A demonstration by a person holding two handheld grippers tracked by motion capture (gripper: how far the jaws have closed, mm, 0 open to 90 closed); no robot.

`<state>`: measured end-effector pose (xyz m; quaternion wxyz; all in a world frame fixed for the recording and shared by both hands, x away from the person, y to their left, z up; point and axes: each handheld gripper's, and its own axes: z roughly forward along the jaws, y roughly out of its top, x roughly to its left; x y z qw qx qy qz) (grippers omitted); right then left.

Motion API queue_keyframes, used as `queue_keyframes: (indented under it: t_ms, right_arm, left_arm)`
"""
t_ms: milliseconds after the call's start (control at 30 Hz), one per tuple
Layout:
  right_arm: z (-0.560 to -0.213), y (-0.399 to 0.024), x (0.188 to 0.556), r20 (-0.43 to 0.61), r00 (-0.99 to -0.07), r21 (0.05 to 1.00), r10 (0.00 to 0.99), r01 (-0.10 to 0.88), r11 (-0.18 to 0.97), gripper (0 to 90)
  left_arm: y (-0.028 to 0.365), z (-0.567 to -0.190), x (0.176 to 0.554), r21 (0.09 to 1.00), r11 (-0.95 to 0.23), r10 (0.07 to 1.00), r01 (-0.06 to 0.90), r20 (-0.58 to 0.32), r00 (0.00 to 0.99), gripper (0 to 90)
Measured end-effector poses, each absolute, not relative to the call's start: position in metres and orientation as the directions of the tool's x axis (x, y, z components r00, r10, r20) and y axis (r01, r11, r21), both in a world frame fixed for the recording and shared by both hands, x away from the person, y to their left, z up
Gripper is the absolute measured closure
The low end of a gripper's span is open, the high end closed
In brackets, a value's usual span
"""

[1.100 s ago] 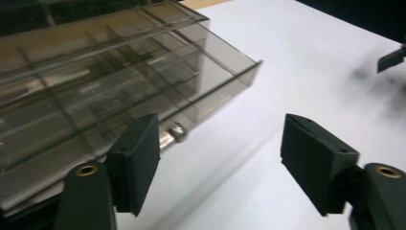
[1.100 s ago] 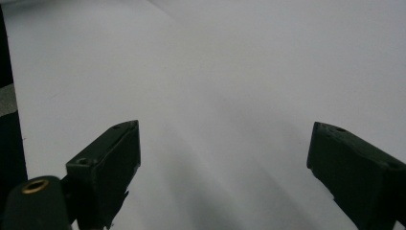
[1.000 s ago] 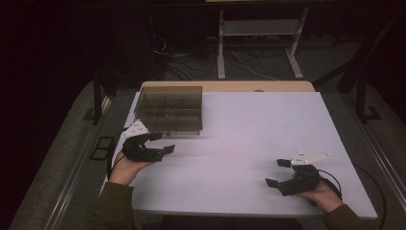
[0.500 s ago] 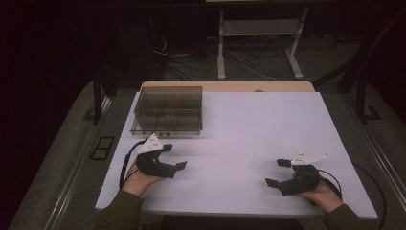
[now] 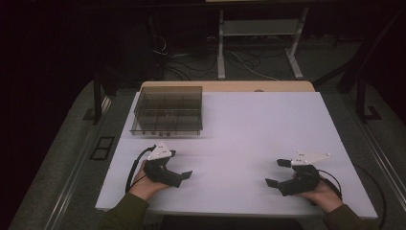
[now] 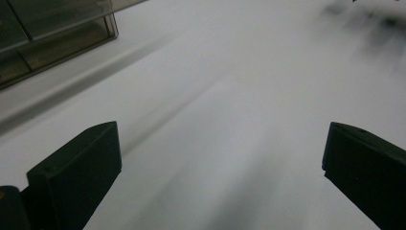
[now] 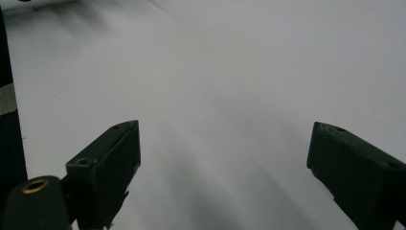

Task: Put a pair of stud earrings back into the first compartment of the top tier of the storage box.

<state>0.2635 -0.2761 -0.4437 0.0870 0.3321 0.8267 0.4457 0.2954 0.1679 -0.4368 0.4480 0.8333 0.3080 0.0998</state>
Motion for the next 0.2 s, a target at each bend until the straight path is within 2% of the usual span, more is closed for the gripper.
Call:
queue_keyframes:
  t_ms: [200]
  right_arm:
    - [-0.4436, -0.276, 0.2633, 0.151, -0.764, 0.795, 0.627, 0.471, 0.382, 10.5]
  left_arm:
    - [0.1669, -0.4365, 0.2949, 0.801, -0.417, 0.599, 0.429, -0.112, 0.793, 0.0]
